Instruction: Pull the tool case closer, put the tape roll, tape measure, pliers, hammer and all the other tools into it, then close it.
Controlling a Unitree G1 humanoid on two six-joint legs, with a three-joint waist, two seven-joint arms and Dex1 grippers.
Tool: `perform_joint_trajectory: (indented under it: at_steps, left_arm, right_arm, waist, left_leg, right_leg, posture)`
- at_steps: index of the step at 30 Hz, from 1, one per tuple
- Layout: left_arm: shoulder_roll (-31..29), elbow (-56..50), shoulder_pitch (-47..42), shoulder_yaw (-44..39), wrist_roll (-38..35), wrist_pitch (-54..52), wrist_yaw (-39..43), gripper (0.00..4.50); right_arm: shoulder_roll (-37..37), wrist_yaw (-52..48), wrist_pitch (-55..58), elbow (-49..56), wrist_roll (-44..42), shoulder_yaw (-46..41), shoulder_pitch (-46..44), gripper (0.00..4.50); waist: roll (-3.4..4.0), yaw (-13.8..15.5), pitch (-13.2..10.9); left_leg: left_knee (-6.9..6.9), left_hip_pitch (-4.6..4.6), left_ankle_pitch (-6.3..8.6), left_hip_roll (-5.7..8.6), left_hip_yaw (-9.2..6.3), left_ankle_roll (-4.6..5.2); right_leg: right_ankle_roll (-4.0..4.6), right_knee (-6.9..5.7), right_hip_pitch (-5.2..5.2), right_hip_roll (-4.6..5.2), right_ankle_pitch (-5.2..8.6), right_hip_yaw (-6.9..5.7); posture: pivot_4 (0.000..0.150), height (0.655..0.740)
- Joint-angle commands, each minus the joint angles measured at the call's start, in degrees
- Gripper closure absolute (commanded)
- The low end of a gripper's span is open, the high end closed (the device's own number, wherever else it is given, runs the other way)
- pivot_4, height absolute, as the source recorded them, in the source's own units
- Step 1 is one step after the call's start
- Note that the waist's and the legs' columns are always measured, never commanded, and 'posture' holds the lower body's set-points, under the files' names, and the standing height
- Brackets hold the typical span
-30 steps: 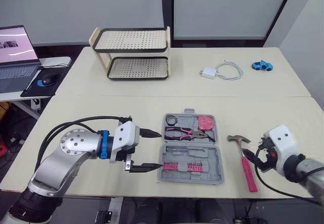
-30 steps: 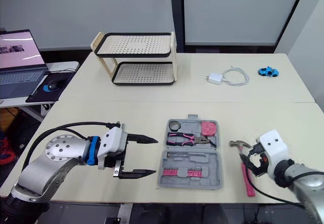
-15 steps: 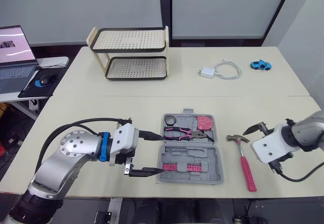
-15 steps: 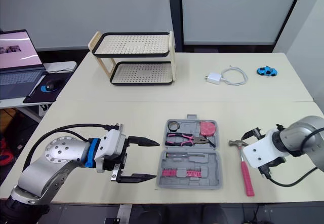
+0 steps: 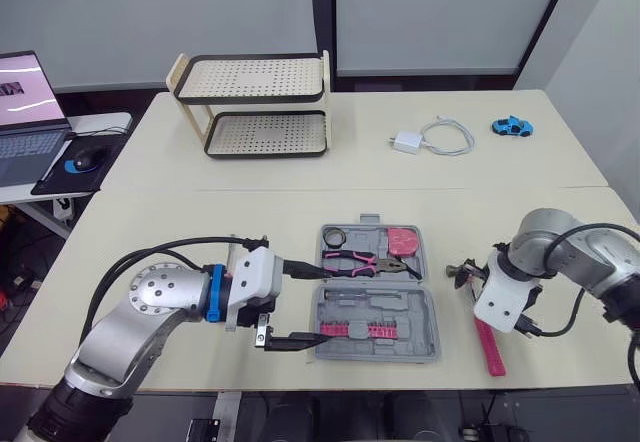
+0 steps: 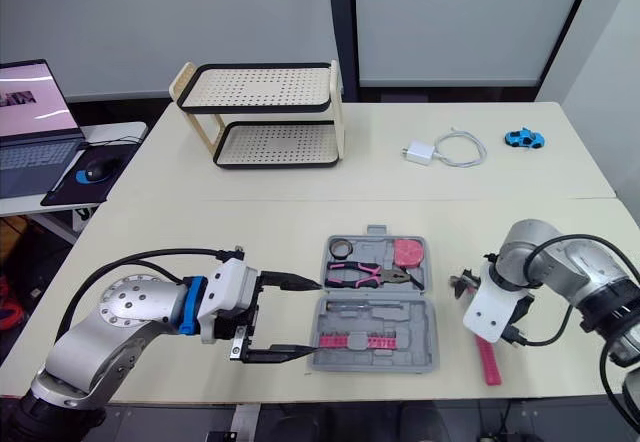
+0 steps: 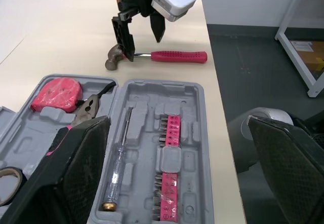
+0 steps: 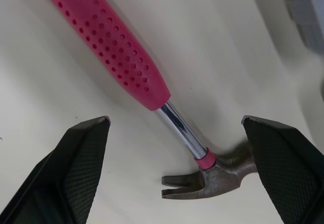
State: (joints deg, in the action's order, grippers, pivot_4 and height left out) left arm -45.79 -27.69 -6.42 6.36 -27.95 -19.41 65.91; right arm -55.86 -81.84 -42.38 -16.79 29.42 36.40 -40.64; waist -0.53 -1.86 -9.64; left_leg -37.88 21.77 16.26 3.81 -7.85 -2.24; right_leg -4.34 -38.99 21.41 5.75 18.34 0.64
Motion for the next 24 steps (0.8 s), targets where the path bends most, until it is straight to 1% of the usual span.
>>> perform_joint_trajectory:
  at_steps: [1,3,4,6,9,10,11,15,17,22,24]
  left_arm:
    - [-0.1,-2.6,0.7,-0.7,0.3,0.5,-1.0,0.00]
    - [0.0,-2.8,0.9,-0.6,0.5,0.4,-1.5,0.00]
    - [0.0,-2.9,1.0,-0.5,0.6,0.4,-1.7,0.00]
    - [0.0,-3.0,1.2,-0.5,0.7,0.4,-2.1,0.00]
    - [0.0,-3.1,1.3,-0.5,0.8,0.3,-2.5,0.00]
    - [0.0,-3.1,1.4,-0.5,0.9,0.4,-2.6,0.00]
    - [0.1,-3.1,1.4,-0.5,1.0,0.4,-2.7,0.00]
    - [0.2,-3.0,1.4,-0.3,1.1,0.5,-3.0,0.00]
    - [0.3,-2.8,1.4,-0.3,1.2,0.7,-3.0,0.00]
    - [0.6,-2.2,1.2,-0.1,1.5,1.1,-2.9,0.00]
    - [0.8,-2.1,0.9,0.0,1.6,1.0,-2.9,0.00]
  right_arm:
    - [1.7,2.5,-4.3,-5.9,4.3,1.6,-3.2,0.03]
    - [3.1,4.1,-5.9,-9.5,6.4,2.6,-4.6,0.03]
    - [3.6,4.7,-6.7,-10.8,7.0,3.0,-5.1,0.20]
    - [4.5,5.8,-7.7,-13.0,8.1,3.6,-5.8,0.68]
    - [5.2,7.5,-9.0,-15.2,9.6,4.0,-6.1,1.68]
    - [5.3,8.2,-9.4,-15.7,9.9,4.1,-5.9,2.11]
    - [5.4,8.8,-9.8,-16.0,10.0,4.1,-5.7,2.43]
    - [4.6,9.4,-11.0,-15.3,9.9,3.8,-5.2,3.92]
    - [3.7,9.0,-11.6,-14.5,9.3,3.4,-5.1,4.41]
    - [0.9,6.0,-11.1,-10.9,5.7,2.3,-4.2,4.41]
    - [-2.3,3.1,-10.4,-7.8,2.5,1.3,-3.5,4.41]
  waist:
    - [0.00,0.0,0.0]
    - [0.00,0.0,0.0]
    - [0.00,0.0,0.0]
    - [0.01,0.0,0.0]
    - [0.00,0.0,0.0]
    - [0.00,0.1,0.0]
    - [-0.03,0.1,0.0]
    - [-0.16,0.1,0.1]
    - [-0.16,0.2,0.1]
    - [-0.14,0.2,0.1]
    - [-0.08,0.2,0.1]
  left_leg:
    - [0.00,0.00,0.00,0.00,0.01,-0.01]
    - [-0.01,-0.01,0.00,0.00,0.03,-0.01]
    - [-0.01,-0.01,0.00,0.00,0.02,-0.01]
    - [0.00,-0.01,-0.01,-0.01,0.03,-0.01]
    - [-0.01,-0.04,-0.01,-0.03,0.05,-0.02]
    - [-0.01,-0.05,-0.01,-0.04,0.04,-0.02]
    - [-0.01,-0.05,-0.01,-0.04,0.04,-0.02]
    - [-0.03,-0.07,-0.01,-0.05,0.07,-0.01]
    - [-0.02,-0.09,0.00,-0.08,0.06,-0.02]
    - [-0.03,-0.07,0.00,-0.10,0.10,-0.01]
    - [-0.02,-0.04,0.00,-0.10,0.10,-0.01]
  right_leg:
    - [0.00,0.00,0.00,0.00,-0.01,0.01]
    - [0.00,0.00,0.00,0.00,-0.02,0.03]
    - [0.00,0.00,0.01,0.00,-0.02,0.03]
    - [0.00,-0.01,0.01,-0.02,-0.03,0.04]
    - [0.02,0.00,0.00,-0.04,-0.05,0.06]
    - [0.03,0.00,-0.01,-0.05,-0.05,0.07]
    - [0.03,0.00,-0.01,-0.06,-0.05,0.07]
    - [0.03,0.00,-0.03,-0.08,-0.08,0.10]
    - [0.03,0.00,-0.04,-0.11,-0.08,0.11]
    - [0.04,0.01,-0.02,-0.13,-0.09,0.14]
    - [0.04,0.01,0.00,-0.13,-0.09,0.14]
  posture:
    - [0.150,0.7400]
    - [0.150,0.7400]
    - [0.150,0.7400]
    - [0.150,0.7400]
    - [0.150,0.7400]
    - [0.150,0.7400]
    - [0.150,0.7400]
    - [0.150,0.7400]
    - [0.150,0.7400]
    - [0.150,0.7400]
    - [0.150,0.7400]
